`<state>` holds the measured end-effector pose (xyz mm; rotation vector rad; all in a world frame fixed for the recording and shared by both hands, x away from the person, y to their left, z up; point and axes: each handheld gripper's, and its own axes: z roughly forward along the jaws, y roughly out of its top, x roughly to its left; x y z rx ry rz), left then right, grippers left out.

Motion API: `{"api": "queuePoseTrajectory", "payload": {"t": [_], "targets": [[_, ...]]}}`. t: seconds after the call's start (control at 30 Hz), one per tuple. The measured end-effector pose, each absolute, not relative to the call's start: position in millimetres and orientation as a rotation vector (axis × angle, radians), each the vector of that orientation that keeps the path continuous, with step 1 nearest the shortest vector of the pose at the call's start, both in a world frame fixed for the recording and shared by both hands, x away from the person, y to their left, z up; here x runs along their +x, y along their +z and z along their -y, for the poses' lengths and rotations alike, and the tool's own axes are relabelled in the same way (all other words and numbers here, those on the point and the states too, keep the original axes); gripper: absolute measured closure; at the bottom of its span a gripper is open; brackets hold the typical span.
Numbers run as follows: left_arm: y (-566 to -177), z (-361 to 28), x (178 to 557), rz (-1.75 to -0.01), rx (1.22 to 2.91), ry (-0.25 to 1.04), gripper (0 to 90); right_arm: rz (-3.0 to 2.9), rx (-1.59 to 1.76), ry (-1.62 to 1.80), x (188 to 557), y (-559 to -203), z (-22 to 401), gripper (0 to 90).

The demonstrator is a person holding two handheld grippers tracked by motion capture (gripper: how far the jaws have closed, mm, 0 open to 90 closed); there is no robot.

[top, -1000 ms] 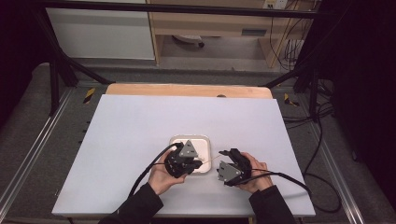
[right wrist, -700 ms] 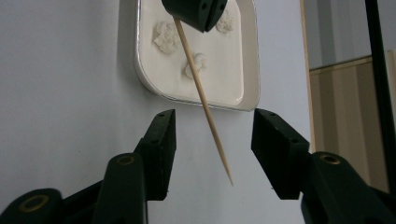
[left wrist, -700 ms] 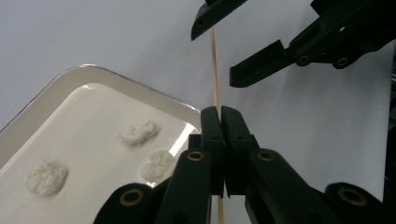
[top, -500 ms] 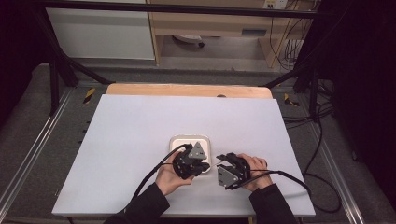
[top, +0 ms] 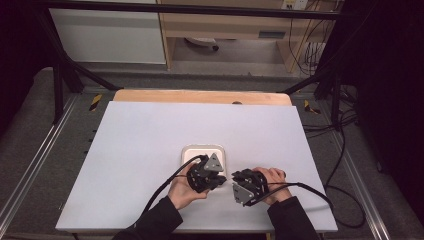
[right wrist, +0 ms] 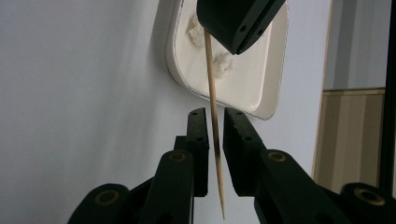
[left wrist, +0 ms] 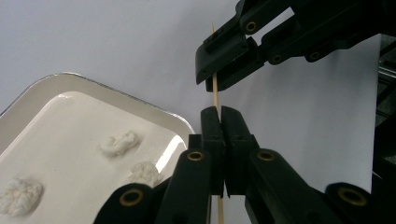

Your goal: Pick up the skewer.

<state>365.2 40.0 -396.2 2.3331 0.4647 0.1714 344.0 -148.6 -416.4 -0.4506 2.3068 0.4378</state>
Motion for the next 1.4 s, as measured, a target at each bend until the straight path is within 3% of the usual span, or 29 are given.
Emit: {"api": "queuePoseTrajectory", "payload": {"t": [0.37, 0.73, 0.77, 1.03, 1.3, 1.4], "targets": [[-395.4, -38.9, 365.7, -0.458, 2.333, 0.173, 88.7, -2.32, -0.457, 0.424, 342.8, -417.4, 148.7, 88.5], [-393.6, -38.7, 366.3, -0.455, 2.343, 0.177, 87.7, -2.324, -0.462, 0.398, 341.6, -415.4, 149.0, 89.2], [-392.6, -39.0, 366.5, -0.464, 2.339, 0.187, 80.1, -2.322, -0.462, 0.377, 341.5, -415.7, 149.4, 89.2], [-387.3, -41.1, 370.0, -0.484, 2.435, 0.199, 64.3, -2.315, -0.468, 0.334, 342.8, -415.7, 149.8, 89.2], [-396.1, -38.4, 371.2, -0.472, 2.552, 0.157, 67.5, -2.317, -0.481, 0.307, 343.2, -417.0, 148.2, 89.2], [-398.0, -37.5, 371.8, -0.472, 2.565, 0.147, 73.5, -2.317, -0.482, 0.314, 343.1, -416.9, 147.5, 89.2]]}}
